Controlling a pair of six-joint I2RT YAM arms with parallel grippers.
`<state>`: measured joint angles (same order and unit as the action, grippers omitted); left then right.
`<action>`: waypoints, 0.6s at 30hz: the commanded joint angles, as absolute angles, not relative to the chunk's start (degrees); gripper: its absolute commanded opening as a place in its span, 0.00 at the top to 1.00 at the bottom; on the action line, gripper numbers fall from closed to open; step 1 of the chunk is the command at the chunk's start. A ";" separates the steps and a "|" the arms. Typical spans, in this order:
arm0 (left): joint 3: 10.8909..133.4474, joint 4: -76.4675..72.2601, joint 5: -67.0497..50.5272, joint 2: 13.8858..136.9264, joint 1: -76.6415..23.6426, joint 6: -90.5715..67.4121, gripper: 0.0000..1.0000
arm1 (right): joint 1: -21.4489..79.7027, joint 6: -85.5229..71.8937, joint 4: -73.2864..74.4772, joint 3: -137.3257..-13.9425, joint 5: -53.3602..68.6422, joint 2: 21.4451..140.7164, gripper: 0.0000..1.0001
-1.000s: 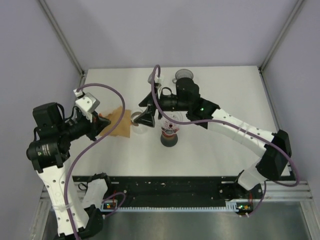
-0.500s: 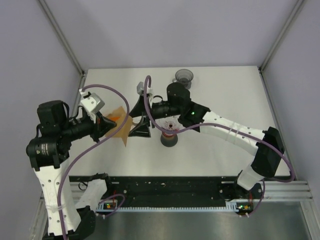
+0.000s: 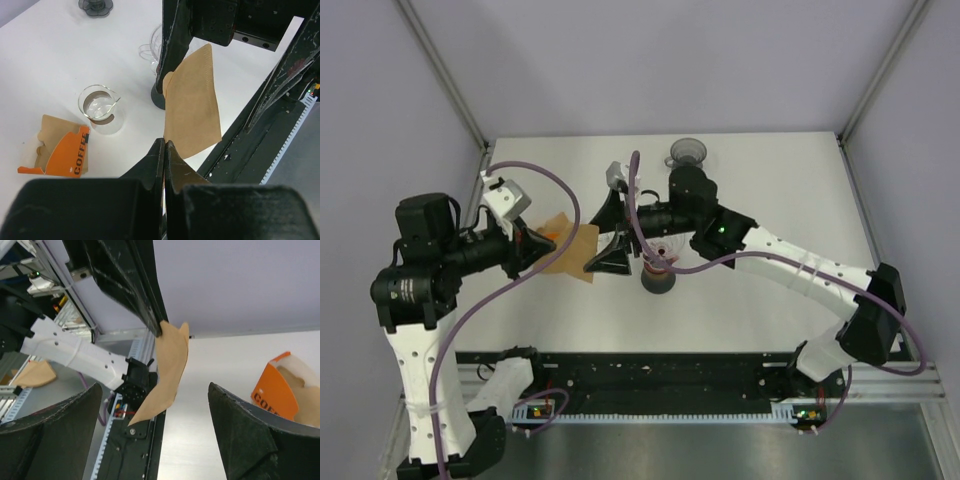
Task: Place the coffee filter in the dripper
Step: Place the coffee filter in the coffee dripper.
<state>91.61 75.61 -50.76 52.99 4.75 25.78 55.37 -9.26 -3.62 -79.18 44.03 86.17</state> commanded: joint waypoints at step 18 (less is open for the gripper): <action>88.94 69.45 -60.04 50.09 9.76 19.70 0.29 | 53.96 10.33 15.76 -92.97 48.60 87.54 1.00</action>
